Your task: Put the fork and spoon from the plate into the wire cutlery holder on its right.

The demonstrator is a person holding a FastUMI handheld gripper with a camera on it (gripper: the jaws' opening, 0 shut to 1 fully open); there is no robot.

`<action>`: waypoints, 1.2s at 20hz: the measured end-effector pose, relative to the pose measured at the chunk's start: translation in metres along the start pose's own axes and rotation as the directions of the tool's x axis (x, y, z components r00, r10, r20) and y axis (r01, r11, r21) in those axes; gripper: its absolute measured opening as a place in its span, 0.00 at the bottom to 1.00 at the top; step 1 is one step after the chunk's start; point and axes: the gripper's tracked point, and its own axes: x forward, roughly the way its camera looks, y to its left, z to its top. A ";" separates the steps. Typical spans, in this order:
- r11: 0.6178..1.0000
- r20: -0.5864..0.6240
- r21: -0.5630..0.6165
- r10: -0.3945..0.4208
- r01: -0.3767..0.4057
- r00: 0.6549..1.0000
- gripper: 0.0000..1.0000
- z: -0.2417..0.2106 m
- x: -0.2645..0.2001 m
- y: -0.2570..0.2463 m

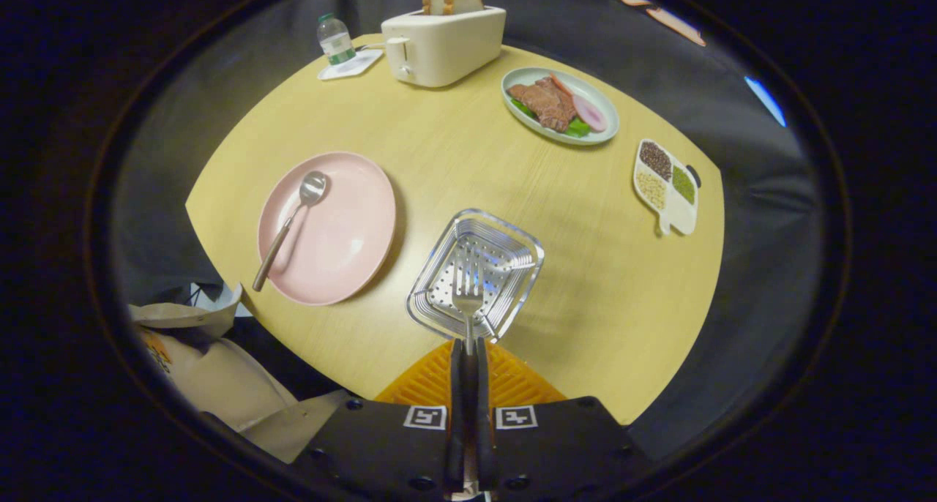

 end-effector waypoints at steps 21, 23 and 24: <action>0.980 0.323 0.197 -0.042 -0.024 0.946 0.99 0.065 -0.025 0.033; 0.971 0.412 0.235 -0.064 -0.039 0.909 0.98 0.076 -0.034 0.049; 0.967 0.450 0.249 -0.077 -0.042 0.890 0.98 0.080 -0.037 0.057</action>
